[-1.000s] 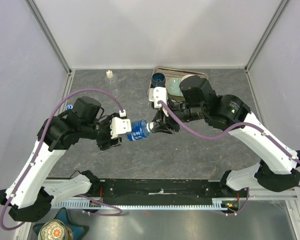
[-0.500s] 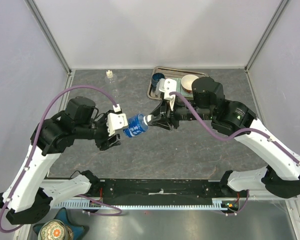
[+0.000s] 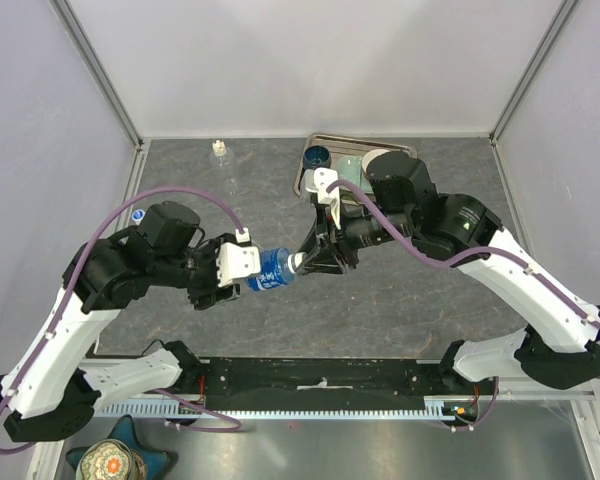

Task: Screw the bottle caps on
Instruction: Screw the bottle cap onto the plastic bottle.

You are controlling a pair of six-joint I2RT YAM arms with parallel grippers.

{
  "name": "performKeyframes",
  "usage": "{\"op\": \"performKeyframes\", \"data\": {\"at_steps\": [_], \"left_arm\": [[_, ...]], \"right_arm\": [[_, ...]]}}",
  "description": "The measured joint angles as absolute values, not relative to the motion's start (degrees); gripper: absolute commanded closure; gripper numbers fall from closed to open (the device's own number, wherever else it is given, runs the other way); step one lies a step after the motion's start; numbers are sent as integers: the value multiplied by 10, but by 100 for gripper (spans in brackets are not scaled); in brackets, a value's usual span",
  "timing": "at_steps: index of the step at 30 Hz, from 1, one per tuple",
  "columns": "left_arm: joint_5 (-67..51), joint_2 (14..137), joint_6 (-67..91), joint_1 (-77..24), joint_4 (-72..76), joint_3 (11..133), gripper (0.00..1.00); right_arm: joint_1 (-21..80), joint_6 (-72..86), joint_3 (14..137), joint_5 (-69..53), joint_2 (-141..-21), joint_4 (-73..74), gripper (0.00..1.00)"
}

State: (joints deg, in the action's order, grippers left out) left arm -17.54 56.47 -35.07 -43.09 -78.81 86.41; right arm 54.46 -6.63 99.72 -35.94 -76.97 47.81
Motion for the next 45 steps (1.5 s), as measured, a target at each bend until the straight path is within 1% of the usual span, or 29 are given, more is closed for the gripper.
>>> {"op": "performKeyframes", "data": {"at_steps": [6,13,21,26,28,32,39,45], "left_arm": [[-138,566,-370,-444,-797,864,98],[-89,559,-373,-447,-796,863,98],[-36,513,-373,-448,-729,835,98],[-14,501,-373,-448,-691,809,98],[-4,500,-373,-447,-681,799,98],[15,496,-373,-447,-666,781,98],[30,487,-354,-447,-635,748,98],[29,482,-301,-444,-588,716,98]], "right_arm": [[543,-22,968,-372,-766,466,77],[537,67,910,-372,-750,385,80],[535,166,908,-339,-751,306,86],[529,218,908,-325,-759,289,89],[525,237,908,-324,-762,289,89],[518,278,908,-319,-771,290,86],[515,336,912,-293,-778,295,86],[513,350,980,-263,-816,341,85]]}}
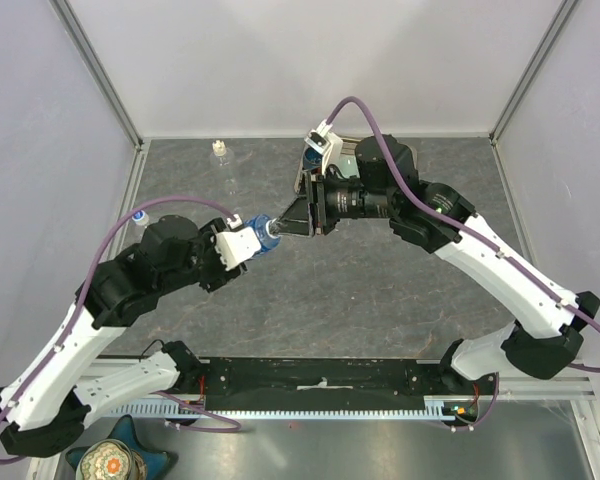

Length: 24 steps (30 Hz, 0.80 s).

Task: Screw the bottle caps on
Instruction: Screw the bottle cap onto the plastic bottle.

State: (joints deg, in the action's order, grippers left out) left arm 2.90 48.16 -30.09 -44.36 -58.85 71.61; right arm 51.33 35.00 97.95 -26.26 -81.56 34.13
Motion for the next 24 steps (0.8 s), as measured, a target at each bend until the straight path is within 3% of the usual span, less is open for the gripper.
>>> {"op": "performKeyframes", "data": {"at_steps": [18,24], "left_arm": [[-3,496,-208,-443,-456,609,98],[-9,488,-187,-443,-422,592,98]], "right_arm": [[514,360,1069,-161,-862,472,55],[526,342,1120,-135,-885,504,35]]}}
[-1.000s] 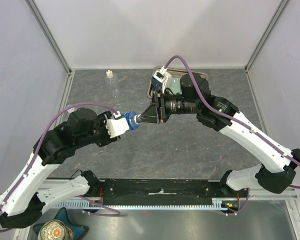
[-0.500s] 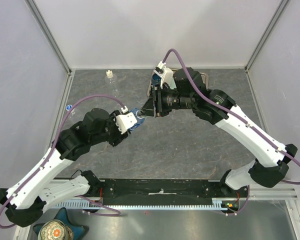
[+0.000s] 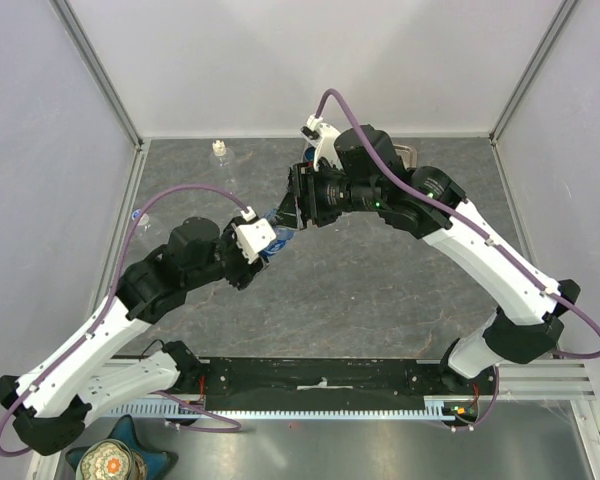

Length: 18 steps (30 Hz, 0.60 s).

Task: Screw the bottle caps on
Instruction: Screw the bottle cap onto the plastic bottle.

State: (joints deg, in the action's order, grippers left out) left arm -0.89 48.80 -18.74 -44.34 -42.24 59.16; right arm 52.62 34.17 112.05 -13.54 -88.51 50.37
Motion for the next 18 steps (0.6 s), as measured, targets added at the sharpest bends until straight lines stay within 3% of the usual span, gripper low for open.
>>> {"op": "performKeyframes", "data": {"at_steps": [9,13,18], "left_arm": [[-52,462,-177,-445,-347,572,98],[-65,454,-168,-444,-313,565,98],[-77,439,-151,-436,-269,550,98]], "right_arm": [[538,336,1156,-133,-910,530,29],[542,328,1201,-132,-929,553,16],[547,312,1272,-131,-962,584,7]]}}
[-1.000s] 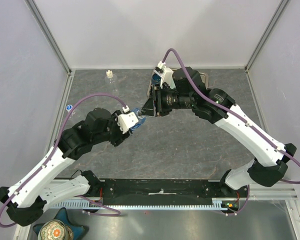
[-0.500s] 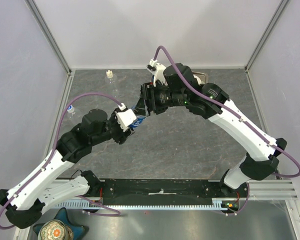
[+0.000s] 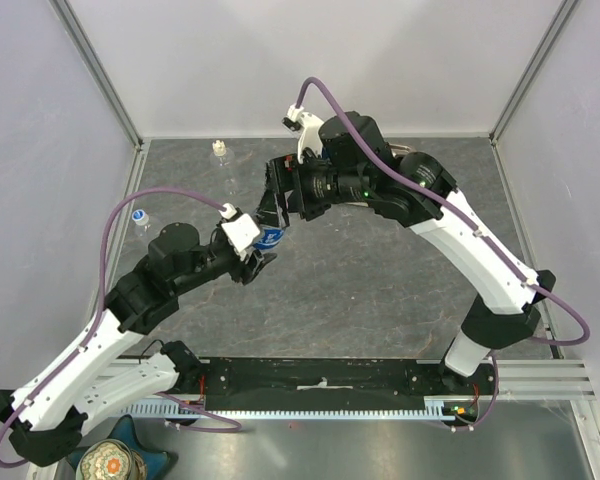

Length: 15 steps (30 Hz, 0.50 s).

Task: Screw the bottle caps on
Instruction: Screw the bottle cap onto the plastic bottle.

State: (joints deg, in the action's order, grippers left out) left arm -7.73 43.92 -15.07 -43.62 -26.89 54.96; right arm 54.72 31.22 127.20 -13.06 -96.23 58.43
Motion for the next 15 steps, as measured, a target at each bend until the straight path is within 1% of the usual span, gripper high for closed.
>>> {"op": "performKeyframes", "data": {"at_steps": [1,2,9,15], "left_arm": [[-78,437,-148,-435,-264,548,98],[-79,435,-146,-434,-258,546,98],[-90,430,-131,-428,-223,538,98],[-96,426,-126,-427,-201,530,98]], "right_arm": [[548,309,1286,-130,-969,591,2],[549,307,1298,-129,-974,595,2],[553,283,1389,-119,-1015,636,2],[552,265,1409,-116,-1021,641,2]]}}
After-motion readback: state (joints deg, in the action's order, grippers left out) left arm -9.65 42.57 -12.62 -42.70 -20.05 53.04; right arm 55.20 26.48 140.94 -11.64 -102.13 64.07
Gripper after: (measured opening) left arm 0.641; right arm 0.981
